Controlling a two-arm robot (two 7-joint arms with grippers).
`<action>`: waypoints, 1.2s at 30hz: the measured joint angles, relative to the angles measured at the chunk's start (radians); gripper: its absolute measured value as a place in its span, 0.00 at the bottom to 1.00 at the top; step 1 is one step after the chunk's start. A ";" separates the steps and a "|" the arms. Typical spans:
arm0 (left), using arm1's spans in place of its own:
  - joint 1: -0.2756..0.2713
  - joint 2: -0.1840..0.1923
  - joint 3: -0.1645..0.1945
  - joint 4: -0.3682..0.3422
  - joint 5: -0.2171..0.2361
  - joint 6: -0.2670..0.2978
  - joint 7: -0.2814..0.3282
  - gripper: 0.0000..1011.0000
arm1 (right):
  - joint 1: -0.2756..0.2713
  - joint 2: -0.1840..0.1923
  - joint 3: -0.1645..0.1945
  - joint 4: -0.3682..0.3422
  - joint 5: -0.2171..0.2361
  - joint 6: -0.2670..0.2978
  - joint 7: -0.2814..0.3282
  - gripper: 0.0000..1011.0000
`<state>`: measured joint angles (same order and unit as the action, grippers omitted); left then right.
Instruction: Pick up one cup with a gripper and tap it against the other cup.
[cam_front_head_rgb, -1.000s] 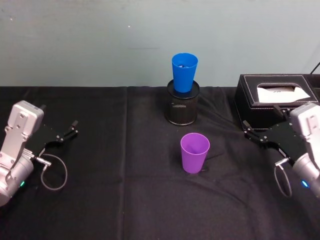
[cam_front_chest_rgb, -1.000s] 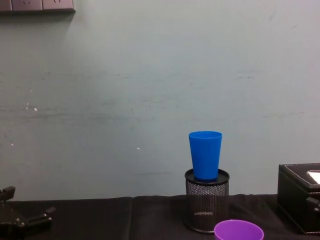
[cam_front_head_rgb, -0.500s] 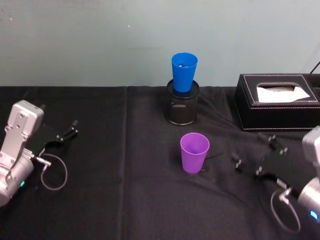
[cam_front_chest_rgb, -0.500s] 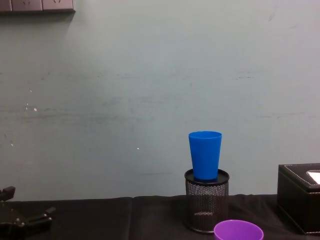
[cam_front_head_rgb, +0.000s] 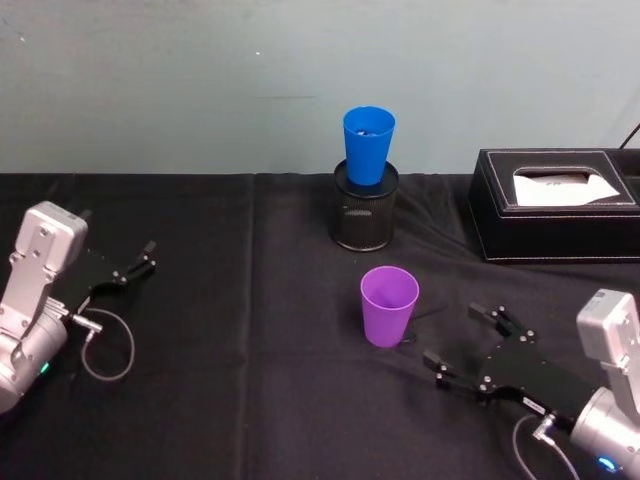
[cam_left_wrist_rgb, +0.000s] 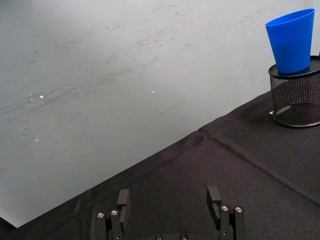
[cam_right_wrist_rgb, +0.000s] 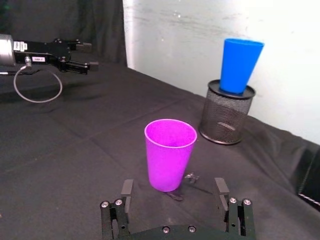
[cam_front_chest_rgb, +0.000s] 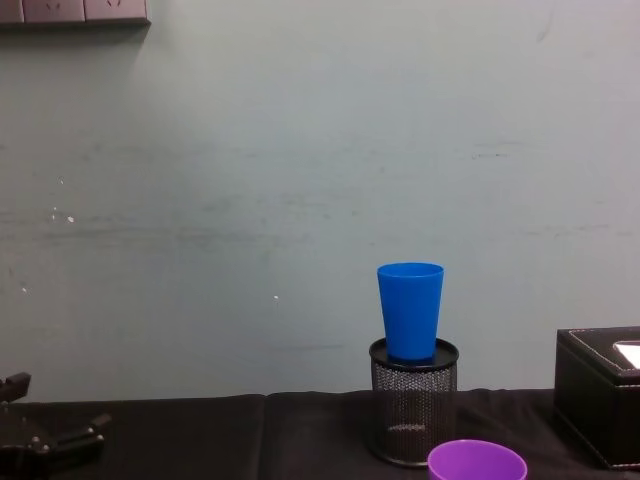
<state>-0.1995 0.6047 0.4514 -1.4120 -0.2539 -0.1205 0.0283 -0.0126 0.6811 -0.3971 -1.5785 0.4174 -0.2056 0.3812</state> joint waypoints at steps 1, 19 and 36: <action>0.000 0.000 0.000 0.000 0.000 0.000 0.000 0.99 | 0.003 -0.004 -0.001 0.003 0.000 0.004 0.004 0.99; 0.000 0.000 0.000 0.000 0.000 0.000 0.000 0.99 | 0.115 -0.144 -0.029 0.111 -0.036 0.074 0.040 0.99; 0.000 0.000 0.000 0.000 0.000 0.000 0.000 0.99 | 0.191 -0.245 -0.031 0.219 -0.088 0.052 0.059 0.99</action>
<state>-0.1996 0.6047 0.4514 -1.4120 -0.2539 -0.1205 0.0283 0.1780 0.4365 -0.4278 -1.3590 0.3291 -0.1539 0.4401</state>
